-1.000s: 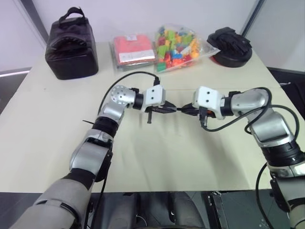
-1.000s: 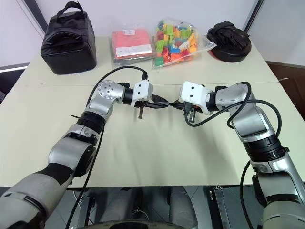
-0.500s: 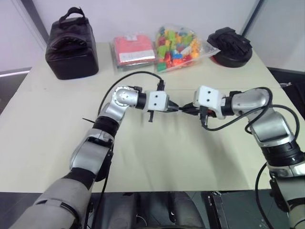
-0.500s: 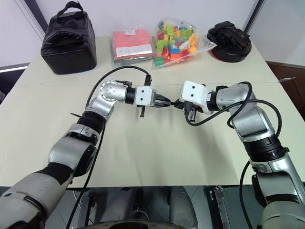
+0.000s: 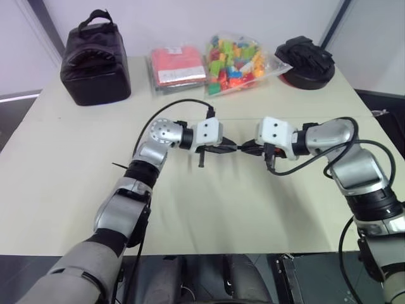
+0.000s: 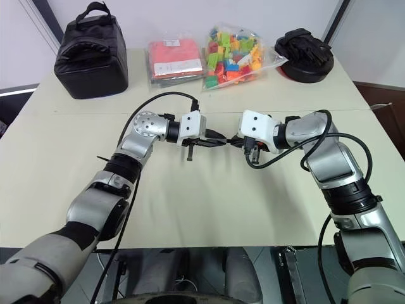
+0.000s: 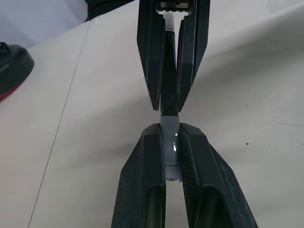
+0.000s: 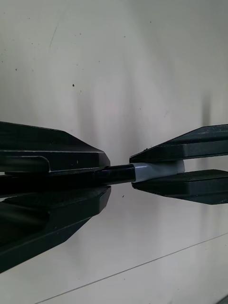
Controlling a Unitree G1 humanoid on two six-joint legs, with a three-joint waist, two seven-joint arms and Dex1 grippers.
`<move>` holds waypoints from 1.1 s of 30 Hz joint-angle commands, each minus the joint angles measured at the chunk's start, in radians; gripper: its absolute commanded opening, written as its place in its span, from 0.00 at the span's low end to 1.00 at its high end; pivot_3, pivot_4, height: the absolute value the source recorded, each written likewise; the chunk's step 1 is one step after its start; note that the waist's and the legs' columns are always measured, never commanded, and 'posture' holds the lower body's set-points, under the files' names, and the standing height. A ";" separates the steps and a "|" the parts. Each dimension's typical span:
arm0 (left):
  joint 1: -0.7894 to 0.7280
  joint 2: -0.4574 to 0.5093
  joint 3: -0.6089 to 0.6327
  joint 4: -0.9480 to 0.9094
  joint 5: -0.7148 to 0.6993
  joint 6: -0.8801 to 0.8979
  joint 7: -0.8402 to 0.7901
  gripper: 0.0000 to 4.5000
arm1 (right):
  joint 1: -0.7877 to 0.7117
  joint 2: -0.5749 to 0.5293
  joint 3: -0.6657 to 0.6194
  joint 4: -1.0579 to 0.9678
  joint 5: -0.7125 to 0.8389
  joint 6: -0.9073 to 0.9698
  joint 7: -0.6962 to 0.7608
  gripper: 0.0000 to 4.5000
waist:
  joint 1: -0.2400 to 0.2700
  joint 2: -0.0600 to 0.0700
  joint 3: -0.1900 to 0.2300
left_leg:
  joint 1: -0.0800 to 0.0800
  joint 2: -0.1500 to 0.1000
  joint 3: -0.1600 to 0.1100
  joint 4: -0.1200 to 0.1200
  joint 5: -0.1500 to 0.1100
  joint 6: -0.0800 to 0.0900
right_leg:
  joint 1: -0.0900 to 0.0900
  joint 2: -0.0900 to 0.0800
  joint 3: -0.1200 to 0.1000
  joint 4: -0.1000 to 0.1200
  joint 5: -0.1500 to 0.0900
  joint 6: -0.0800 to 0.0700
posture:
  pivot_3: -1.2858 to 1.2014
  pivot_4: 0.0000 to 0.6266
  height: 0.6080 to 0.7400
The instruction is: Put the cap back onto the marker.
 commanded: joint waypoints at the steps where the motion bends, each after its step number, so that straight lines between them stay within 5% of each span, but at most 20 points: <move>1: -0.032 -0.172 -0.122 -0.096 -0.051 -0.075 -0.087 0.01 | -0.067 0.083 -0.032 -0.044 0.028 -0.037 -0.085 0.00 | 0.000 0.000 0.000 | 0.000 0.000 0.000 0.000 0.000 0.000 | 0.000 0.000 0.000 0.000 0.000 0.000 | 0.52 0.24 1.00; 22: -0.087 -0.102 -0.087 -0.040 0.047 -0.079 -0.040 0.01 | -0.086 0.050 -0.029 -0.036 0.008 -0.035 -0.062 0.00 | 0.001 0.000 0.000 | 0.000 0.000 0.000 0.000 0.000 0.000 | 0.000 0.000 0.000 0.000 0.000 0.000 | 0.52 0.24 1.00; 27: -0.070 -0.091 -0.097 -0.059 0.045 -0.065 -0.060 0.50 | -0.080 0.051 -0.031 -0.041 0.004 -0.032 -0.062 0.00 | 0.002 0.000 0.000 | -0.001 0.000 0.000 0.001 0.000 0.000 | 0.000 0.000 0.000 0.000 0.000 0.000 | 0.52 0.24 1.00; 33: -0.067 -0.078 -0.101 -0.064 0.034 -0.057 -0.053 0.50 | -0.059 0.034 -0.040 -0.040 0.003 -0.027 -0.061 0.00 | -0.001 0.000 0.000 | -0.001 0.000 0.000 0.001 0.000 0.000 | 0.000 0.000 0.000 0.000 0.000 0.000 | 0.52 0.24 1.00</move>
